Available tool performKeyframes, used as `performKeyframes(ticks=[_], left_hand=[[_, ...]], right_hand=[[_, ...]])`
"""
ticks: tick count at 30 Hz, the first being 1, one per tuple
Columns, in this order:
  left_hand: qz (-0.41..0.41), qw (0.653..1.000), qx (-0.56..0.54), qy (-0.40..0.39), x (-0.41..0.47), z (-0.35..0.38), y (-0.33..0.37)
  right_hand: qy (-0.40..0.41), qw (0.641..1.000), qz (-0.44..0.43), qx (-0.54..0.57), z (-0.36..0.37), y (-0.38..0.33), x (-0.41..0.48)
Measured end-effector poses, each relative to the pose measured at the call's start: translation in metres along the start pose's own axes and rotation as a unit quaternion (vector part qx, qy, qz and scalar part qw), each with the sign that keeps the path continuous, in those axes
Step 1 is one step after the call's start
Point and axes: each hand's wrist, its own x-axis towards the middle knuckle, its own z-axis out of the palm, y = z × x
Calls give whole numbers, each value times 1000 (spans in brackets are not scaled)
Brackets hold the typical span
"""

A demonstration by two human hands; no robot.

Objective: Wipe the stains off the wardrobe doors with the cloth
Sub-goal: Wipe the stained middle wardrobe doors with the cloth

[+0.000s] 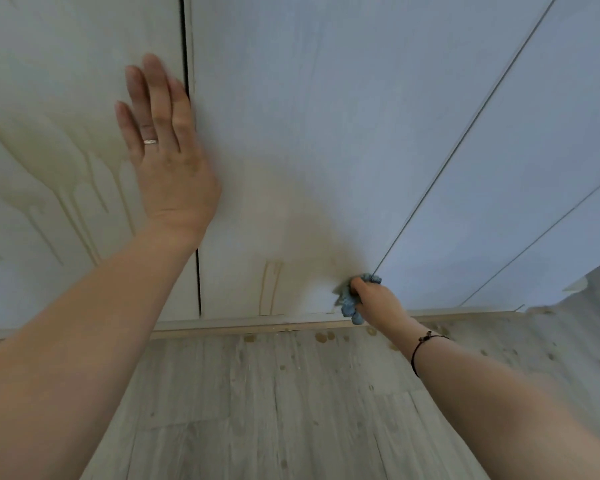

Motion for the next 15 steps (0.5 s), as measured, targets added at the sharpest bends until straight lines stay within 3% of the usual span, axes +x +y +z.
performKeyframes(ticks=[6,9,13,15], left_hand=[[9,1000,-12,-3,-3,-2,-3],[10,1000,-22,-17,-5,-4,-3],[13,1000,-20,-8,-4,-3,-5],[12,1000,-22,-8,0,-1,-5]], right_hand=[[-51,999,-9,13,10,-7,8],[-28,1000,0,3,-5,-8,5],[104,994,10,25,-66,-11,-3],[241,970,-1,41,-105,-15,-12]])
